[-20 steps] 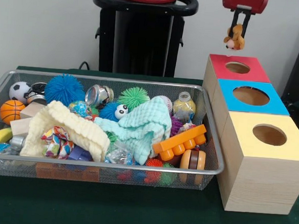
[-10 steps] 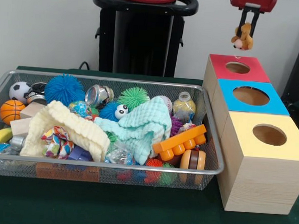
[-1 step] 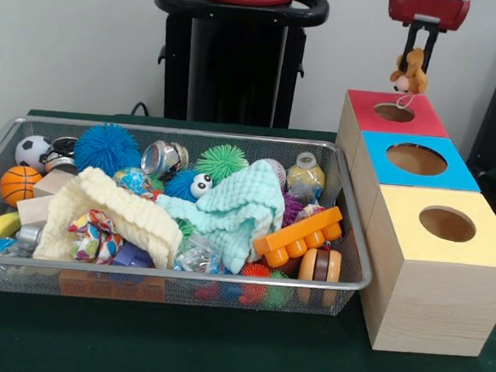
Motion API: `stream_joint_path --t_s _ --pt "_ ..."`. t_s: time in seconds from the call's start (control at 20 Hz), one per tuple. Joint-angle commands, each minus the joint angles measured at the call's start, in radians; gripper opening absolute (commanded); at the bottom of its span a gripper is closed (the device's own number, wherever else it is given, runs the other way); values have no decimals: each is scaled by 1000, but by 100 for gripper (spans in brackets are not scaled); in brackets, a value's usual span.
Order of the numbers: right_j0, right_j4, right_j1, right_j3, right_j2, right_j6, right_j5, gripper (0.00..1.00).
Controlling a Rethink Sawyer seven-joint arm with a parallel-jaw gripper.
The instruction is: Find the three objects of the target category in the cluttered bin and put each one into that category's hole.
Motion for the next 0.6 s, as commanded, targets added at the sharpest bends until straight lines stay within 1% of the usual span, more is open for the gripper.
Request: stream_joint_path --t_s 0.05,0.2,0.5,0.55,0.6 --pt "-24 49 49 -79 18 245 33 0" --pt "-33 49 48 -78 24 234 38 0" --pt "-38 31 45 -76 11 215 60 0" --pt "-44 30 42 -72 16 211 61 100" --pt "-49 30 40 -69 22 208 60 100"
